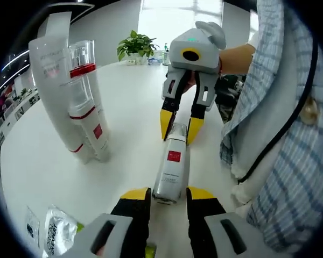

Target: Arrange the skincare products in the storage area until every visible bottle or jar stands upright without overlapping.

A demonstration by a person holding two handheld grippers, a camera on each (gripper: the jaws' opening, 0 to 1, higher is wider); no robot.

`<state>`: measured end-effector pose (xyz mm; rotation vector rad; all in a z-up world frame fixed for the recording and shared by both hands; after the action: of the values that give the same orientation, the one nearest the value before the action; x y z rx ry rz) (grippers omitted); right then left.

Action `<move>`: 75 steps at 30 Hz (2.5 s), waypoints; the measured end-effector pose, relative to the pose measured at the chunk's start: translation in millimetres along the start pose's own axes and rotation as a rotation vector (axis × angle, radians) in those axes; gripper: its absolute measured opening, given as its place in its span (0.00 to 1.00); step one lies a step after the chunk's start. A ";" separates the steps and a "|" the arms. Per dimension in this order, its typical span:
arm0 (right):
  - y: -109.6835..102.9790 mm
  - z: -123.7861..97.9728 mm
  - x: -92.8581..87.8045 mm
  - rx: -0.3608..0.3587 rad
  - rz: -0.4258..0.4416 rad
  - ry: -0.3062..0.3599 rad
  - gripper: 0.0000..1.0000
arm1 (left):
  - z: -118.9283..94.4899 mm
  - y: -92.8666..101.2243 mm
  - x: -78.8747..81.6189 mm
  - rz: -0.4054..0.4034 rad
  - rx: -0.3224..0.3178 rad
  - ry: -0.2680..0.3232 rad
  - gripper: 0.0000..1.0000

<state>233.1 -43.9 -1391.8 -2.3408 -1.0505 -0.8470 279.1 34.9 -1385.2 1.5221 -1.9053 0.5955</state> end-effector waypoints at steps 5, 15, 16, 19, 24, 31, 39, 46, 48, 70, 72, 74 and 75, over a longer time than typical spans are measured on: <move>0.2 -0.5 1.1 -0.004 -0.010 -0.003 0.19 | 4.4 -1.7 1.0 0.020 0.021 -0.003 0.22; 0.3 -20.2 24.9 0.009 -0.055 0.049 0.18 | 6.3 -6.8 -0.1 -0.003 0.046 0.008 0.22; 0.2 -22.9 30.8 0.020 -0.050 0.075 0.18 | 6.3 -7.9 -0.4 -0.008 0.051 0.007 0.22; 0.0 -29.0 44.2 0.040 -0.046 0.132 0.18 | 6.8 -10.2 -1.5 -0.021 0.058 0.004 0.22; 0.0 -30.9 57.3 0.045 -0.060 0.159 0.18 | 6.8 -12.4 -2.4 -0.042 0.068 0.008 0.22; -6.3 -34.8 86.3 0.061 -0.094 0.232 0.17 | 6.7 -9.7 -6.2 -0.050 0.062 -0.003 0.22; -11.5 -28.6 114.9 0.071 -0.161 0.254 0.18 | 6.8 -10.6 -9.1 -0.043 0.066 -0.011 0.22; -13.3 -19.4 135.2 0.076 -0.190 0.287 0.18 | 7.7 -10.2 -7.6 -0.019 0.071 -0.011 0.22; -14.7 -16.6 139.4 0.079 -0.202 0.291 0.18 | 7.7 -10.1 -7.3 -0.015 0.072 -0.011 0.22; -19.1 2.8 159.7 0.049 -0.284 0.266 0.19 | 4.8 -10.7 -1.1 -0.068 0.092 0.044 0.30; -16.8 3.4 157.0 0.034 -0.283 0.245 0.20 | 3.2 -12.0 -1.3 -0.071 0.098 0.048 0.30; -15.5 5.6 152.2 0.016 -0.306 0.214 0.23 | 2.1 -13.2 -0.9 -0.079 0.101 0.056 0.30; -16.1 6.0 151.3 0.016 -0.305 0.213 0.25 | 1.9 -13.3 -0.9 -0.082 0.102 0.057 0.30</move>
<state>302.1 46.5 -1290.6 -2.0501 -1.3320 -1.1656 291.8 31.2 -1387.6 1.6213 -1.7841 0.7004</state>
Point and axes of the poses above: the point that each gripper's makers call its tool centre point, and the gripper's own axes: z roughly forward along the fingers, y roughly to its right, x roughly out of its top, the point moved 1 cm from there along -z, roughly backward along the fingers, and after that the axes turned 8 degrees about x, right-handed, at the moved point
